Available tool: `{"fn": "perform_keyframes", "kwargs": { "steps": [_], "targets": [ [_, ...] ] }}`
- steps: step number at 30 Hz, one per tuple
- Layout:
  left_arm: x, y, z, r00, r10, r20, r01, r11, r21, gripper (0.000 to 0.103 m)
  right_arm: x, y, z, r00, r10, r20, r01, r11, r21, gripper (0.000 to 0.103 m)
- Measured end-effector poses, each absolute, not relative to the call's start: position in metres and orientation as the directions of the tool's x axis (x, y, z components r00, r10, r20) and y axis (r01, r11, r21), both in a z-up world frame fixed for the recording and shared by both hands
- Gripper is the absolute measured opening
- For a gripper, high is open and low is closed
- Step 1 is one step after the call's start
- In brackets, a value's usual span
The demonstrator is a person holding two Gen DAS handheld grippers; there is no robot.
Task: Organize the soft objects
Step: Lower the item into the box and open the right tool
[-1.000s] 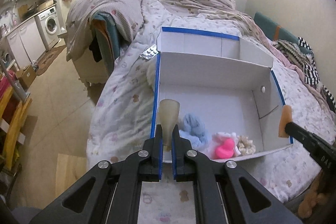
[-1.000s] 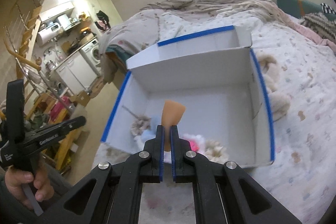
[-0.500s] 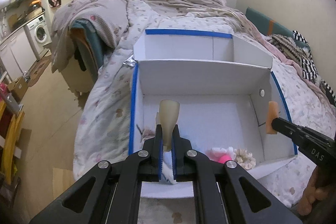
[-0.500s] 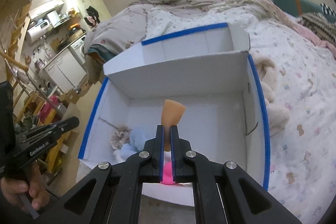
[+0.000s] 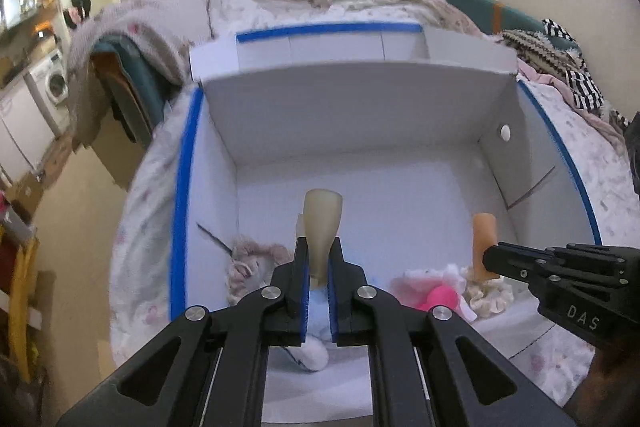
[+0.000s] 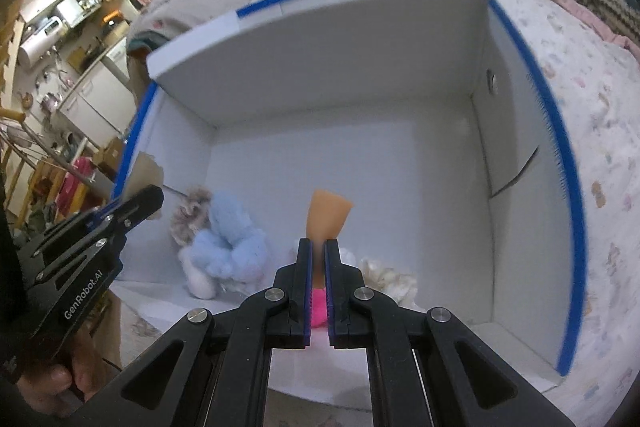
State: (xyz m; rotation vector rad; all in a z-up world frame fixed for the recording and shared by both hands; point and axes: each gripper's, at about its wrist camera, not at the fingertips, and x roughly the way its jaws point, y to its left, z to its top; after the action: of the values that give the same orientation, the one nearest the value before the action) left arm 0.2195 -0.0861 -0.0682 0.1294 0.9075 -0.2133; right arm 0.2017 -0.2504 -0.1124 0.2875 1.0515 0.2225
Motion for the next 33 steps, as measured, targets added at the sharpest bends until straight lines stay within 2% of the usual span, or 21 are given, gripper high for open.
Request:
{"fn": "perform_keyframes", "kwargs": {
  "steps": [4,12,13,14,16,21,27,28,29,30,31,32,33],
  "targets": [
    [0.23,-0.081,-0.085,0.52,-0.152,-0.841,0.226,0.973,-0.036,0.008,0.205,-0.249,-0.12,0.46,0.306,-0.833,-0.028,0.943,0.33,0.007],
    [0.232,-0.077,-0.092,0.514,-0.146,-0.845,0.187,0.981,-0.056,0.008,0.205,-0.254,-0.135,0.414,0.279,-0.866,0.024,0.948,0.317,0.008],
    [0.231,-0.077,-0.092,0.515,-0.146,-0.844,0.186,0.981,-0.056,0.011,0.206,-0.254,-0.135,0.412,0.276,-0.868,0.028,0.949,0.315,0.008],
    [0.231,-0.076,-0.092,0.516,-0.14,-0.845,0.182,0.982,-0.052,0.021,0.206,-0.255,-0.136,0.41,0.277,-0.869,0.033,0.948,0.317,0.008],
    [0.231,-0.075,-0.093,0.518,-0.125,-0.846,0.169,0.985,-0.041,0.032,0.207,-0.257,-0.136,0.412,0.285,-0.865,0.041,0.943,0.33,0.008],
    [0.229,-0.074,-0.092,0.518,-0.124,-0.846,0.173,0.984,-0.039,0.039,0.205,-0.258,-0.134,0.427,0.326,-0.844,0.033,0.926,0.375,0.013],
    [0.227,-0.078,-0.086,0.536,-0.119,-0.836,0.166,0.986,-0.034,0.056,0.203,-0.254,-0.126,0.454,0.375,-0.808,0.006,0.906,0.424,0.014],
    [0.226,-0.08,-0.084,0.545,-0.109,-0.831,0.166,0.986,-0.021,0.062,0.203,-0.254,-0.125,0.459,0.376,-0.805,0.009,0.904,0.427,0.018],
    [0.225,-0.081,-0.082,0.554,-0.099,-0.826,0.164,0.986,-0.008,0.067,0.203,-0.254,-0.124,0.464,0.375,-0.803,0.012,0.904,0.428,0.028],
    [0.225,-0.081,-0.08,0.561,-0.097,-0.822,0.164,0.987,-0.004,0.067,0.203,-0.255,-0.123,0.468,0.375,-0.8,0.015,0.902,0.432,0.036],
    [0.224,-0.08,-0.078,0.568,-0.102,-0.817,0.164,0.986,-0.009,0.068,0.203,-0.256,-0.122,0.472,0.374,-0.798,0.022,0.9,0.435,0.06],
    [0.223,-0.079,-0.076,0.573,-0.109,-0.813,0.161,0.987,-0.018,0.068,0.204,-0.256,-0.121,0.476,0.372,-0.797,0.033,0.898,0.438,0.078],
    [0.223,-0.078,-0.075,0.575,-0.11,-0.811,0.155,0.988,-0.024,0.068,0.204,-0.256,-0.12,0.484,0.369,-0.794,0.048,0.895,0.444,0.079]
  ]
}}
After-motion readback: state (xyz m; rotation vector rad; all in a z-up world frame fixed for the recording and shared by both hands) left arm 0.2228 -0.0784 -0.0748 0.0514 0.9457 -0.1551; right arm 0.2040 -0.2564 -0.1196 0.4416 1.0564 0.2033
